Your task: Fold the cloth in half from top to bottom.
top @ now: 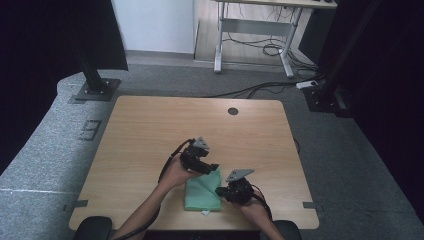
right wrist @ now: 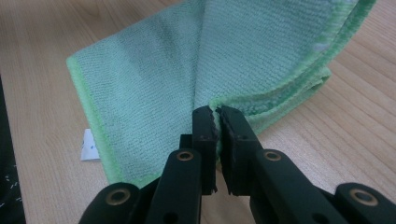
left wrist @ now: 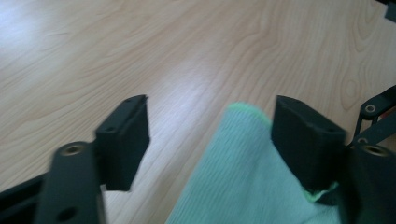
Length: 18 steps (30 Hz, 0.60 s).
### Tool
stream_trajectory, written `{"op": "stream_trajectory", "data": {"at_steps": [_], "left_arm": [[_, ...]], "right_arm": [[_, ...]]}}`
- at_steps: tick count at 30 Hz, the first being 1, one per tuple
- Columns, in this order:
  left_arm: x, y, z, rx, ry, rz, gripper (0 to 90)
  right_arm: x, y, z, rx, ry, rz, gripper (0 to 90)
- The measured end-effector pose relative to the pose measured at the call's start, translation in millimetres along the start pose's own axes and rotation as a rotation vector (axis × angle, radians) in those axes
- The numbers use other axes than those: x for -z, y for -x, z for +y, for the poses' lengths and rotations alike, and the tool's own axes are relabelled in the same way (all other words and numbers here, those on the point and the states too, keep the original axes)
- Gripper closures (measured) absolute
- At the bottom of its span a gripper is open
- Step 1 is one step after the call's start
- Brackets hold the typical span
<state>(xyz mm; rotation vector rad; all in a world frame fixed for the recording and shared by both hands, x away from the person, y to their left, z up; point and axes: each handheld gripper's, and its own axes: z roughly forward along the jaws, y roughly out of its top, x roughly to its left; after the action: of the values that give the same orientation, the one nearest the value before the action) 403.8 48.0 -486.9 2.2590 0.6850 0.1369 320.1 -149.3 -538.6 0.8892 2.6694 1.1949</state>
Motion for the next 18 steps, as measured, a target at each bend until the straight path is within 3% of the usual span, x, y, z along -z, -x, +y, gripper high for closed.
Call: {"op": "stream_trajectory", "data": {"at_steps": [5,8,11,13,18], "left_arm": [[-13.2,0.3,3.2,-0.004,-0.052,-0.065,46.0],[-12.4,-1.1,1.6,0.000,-0.071,-0.107,66.9],[-3.6,-0.7,1.2,-0.018,-0.074,-0.112,82.7],[4.4,1.2,0.8,-0.019,-0.060,-0.125,84.4],[22.8,7.0,-7.0,-0.037,-0.034,-0.105,84.8]], "right_arm": [[0.1,0.5,-0.5,-0.004,0.003,0.004,83.7],[0.2,0.6,-0.8,-0.006,0.005,0.003,83.6],[0.4,1.0,-1.2,-0.014,0.008,0.009,83.2],[0.8,1.5,-1.5,-0.013,0.013,0.007,82.5],[2.6,-2.1,-1.2,0.006,0.019,-0.027,79.6]]}}
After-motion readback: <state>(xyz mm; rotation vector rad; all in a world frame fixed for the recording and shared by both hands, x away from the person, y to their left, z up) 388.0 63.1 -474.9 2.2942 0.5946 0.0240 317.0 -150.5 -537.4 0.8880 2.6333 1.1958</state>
